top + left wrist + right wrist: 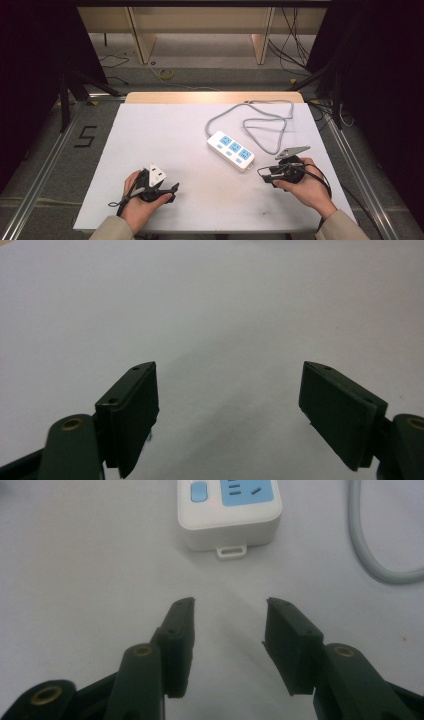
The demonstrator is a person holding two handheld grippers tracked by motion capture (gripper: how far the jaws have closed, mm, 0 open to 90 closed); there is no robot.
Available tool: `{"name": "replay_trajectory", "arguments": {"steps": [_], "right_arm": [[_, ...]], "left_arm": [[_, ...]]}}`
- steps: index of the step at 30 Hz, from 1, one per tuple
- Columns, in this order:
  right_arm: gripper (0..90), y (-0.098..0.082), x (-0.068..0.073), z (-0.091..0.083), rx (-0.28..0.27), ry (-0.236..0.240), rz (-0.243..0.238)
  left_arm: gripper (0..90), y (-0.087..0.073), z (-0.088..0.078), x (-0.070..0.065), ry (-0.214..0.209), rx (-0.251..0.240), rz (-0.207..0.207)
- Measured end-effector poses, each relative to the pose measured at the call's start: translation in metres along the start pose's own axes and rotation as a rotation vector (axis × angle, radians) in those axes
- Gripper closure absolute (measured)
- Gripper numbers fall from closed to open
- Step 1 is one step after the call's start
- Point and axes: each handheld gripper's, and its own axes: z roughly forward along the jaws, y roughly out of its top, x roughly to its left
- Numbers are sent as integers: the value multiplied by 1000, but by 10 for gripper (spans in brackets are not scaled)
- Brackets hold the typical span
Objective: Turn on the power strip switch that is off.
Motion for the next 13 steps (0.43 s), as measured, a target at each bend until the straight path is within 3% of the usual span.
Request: {"name": "replay_trajectory", "arguments": {"steps": [6, 13], "right_arm": [[528, -7, 0, 2, -30, -5, 17], [517, -8, 1, 0, -57, -11, -3]], "left_arm": [[239, 0, 0, 0, 2, 1, 3], [238, -1, 2, 3, 1, 11, 3]]}}
